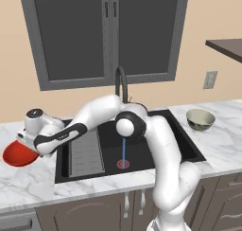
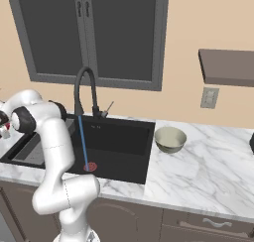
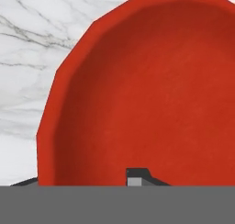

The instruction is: Rinse each bowl for a few seconds and place them down in the sink or on the counter.

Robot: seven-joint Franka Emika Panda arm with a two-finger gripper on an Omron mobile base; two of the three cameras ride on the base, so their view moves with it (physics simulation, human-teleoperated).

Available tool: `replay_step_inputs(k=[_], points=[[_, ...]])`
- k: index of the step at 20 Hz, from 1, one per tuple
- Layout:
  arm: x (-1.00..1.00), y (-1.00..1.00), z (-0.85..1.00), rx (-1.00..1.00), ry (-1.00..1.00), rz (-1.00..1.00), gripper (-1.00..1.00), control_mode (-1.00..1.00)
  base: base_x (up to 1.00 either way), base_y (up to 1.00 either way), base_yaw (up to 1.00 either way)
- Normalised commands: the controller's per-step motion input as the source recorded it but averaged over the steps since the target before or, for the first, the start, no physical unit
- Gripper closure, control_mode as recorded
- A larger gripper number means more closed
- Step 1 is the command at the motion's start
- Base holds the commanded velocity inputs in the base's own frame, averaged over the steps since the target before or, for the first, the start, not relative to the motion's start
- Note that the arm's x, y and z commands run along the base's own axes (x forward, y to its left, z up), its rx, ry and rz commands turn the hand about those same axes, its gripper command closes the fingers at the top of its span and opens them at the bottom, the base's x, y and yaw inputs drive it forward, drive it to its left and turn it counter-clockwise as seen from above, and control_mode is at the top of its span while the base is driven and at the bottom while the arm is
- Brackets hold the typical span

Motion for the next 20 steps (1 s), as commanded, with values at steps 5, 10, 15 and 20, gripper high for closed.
replay_step_inputs(k=[5, 10, 15, 20], points=[[-0.11, -0.47, 0.22, 0.06, -0.06, -0.22, 1.0, -1.0, 0.0, 0.0, 0.0], [-0.14, -0.32, 0.24, 0.06, -0.06, -0.27, 1.0, -1.0, 0.0, 0.0, 0.0], [-0.21, -0.23, 0.27, 0.05, -0.05, -0.3, 1.0, -1.0, 0.0, 0.0, 0.0], [-0.21, -0.23, 0.34, 0.02, -0.01, -0.29, 1.0, -1.0, 0.0, 0.0, 0.0]])
